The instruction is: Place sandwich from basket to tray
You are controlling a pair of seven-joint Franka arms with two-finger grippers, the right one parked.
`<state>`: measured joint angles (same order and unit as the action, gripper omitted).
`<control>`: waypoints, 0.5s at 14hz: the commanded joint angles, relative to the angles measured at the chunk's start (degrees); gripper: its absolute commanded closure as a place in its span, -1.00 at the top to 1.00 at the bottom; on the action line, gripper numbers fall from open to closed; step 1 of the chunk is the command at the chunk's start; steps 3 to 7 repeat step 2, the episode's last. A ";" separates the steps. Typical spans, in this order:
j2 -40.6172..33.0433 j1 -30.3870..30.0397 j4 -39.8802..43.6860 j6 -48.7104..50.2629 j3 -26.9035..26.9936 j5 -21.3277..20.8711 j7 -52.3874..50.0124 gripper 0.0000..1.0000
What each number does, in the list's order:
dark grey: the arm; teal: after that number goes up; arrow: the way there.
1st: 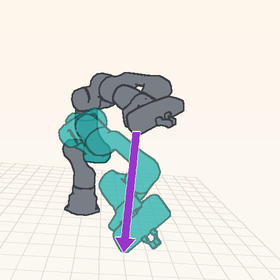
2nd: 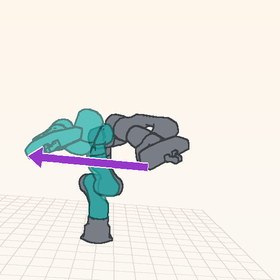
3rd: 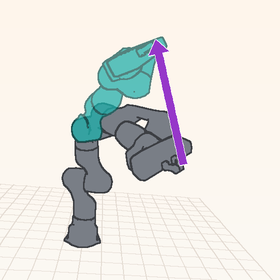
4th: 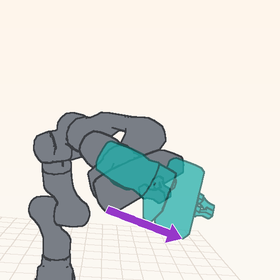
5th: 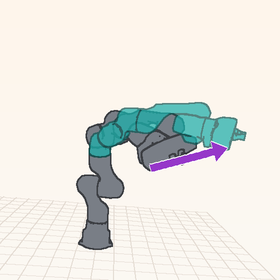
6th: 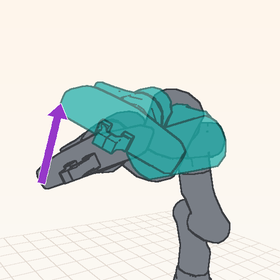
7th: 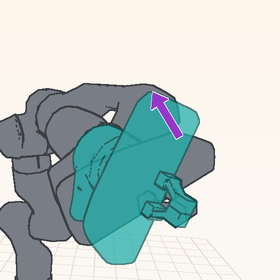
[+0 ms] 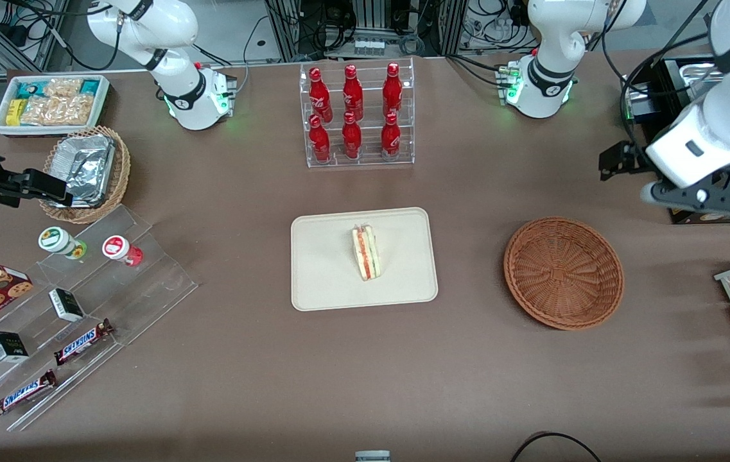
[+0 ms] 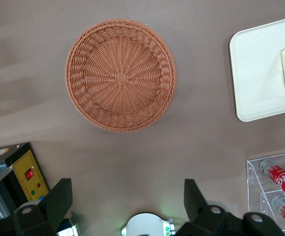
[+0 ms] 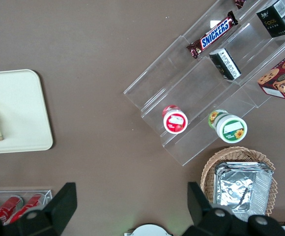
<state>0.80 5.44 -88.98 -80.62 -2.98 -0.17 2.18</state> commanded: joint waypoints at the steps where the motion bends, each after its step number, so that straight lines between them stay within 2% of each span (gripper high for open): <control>1: -6.06 -0.95 -5.75 -0.07 -0.18 -0.71 -0.78 1.00; 7: -6.69 -1.30 -6.11 -0.07 -0.18 -0.71 -0.78 1.00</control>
